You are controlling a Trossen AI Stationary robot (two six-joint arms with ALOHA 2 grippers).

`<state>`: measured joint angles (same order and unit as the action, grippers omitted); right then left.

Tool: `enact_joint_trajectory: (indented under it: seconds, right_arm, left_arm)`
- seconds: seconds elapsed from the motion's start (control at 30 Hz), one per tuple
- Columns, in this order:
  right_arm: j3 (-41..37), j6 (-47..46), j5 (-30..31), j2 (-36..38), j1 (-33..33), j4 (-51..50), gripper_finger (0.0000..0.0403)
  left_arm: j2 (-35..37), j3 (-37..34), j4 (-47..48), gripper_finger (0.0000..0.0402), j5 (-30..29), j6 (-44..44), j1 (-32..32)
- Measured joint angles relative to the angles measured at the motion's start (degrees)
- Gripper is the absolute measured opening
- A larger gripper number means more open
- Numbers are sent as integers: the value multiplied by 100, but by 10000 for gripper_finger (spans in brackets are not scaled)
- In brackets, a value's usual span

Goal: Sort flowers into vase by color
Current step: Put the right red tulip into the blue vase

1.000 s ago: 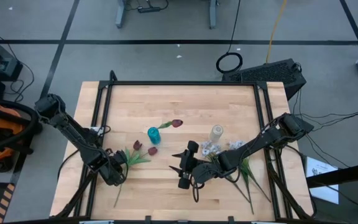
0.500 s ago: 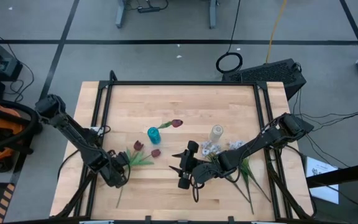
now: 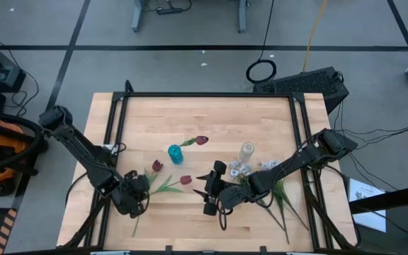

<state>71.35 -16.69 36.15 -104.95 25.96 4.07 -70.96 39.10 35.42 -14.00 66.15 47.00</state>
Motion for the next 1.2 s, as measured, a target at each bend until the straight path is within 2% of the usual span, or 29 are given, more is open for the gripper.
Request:
enact_joint_trajectory:
  seconds: [0.37, 0.53, 0.7, 0.93, 1.1, 1.2]
  right_arm:
    - [0, 16, -328, 0, 210, -220, 203]
    - [0, -71, -307, -2, 269, -101, 203]
    - [4, 180, -374, -409, 267, 1334, 203]
    - [4, 545, -631, -1130, 205, 3417, 203]
    - [4, 881, -613, -1404, 95, 4531, 208]
    - [4, 1130, -637, -1508, 1, 4972, 220]
  left_arm:
    - [520, 445, -148, 13, -1581, -1286, 0]
    - [777, 454, -881, 13, -2365, -2328, -11]
    - [917, 454, -2074, 13, -2825, -3729, -105]
    - [942, 458, -3857, 13, -2889, -5636, -283]
    - [919, 458, -4607, 13, -2765, -6433, -424]
    - [876, 458, -5052, 13, -2422, -6761, -564]
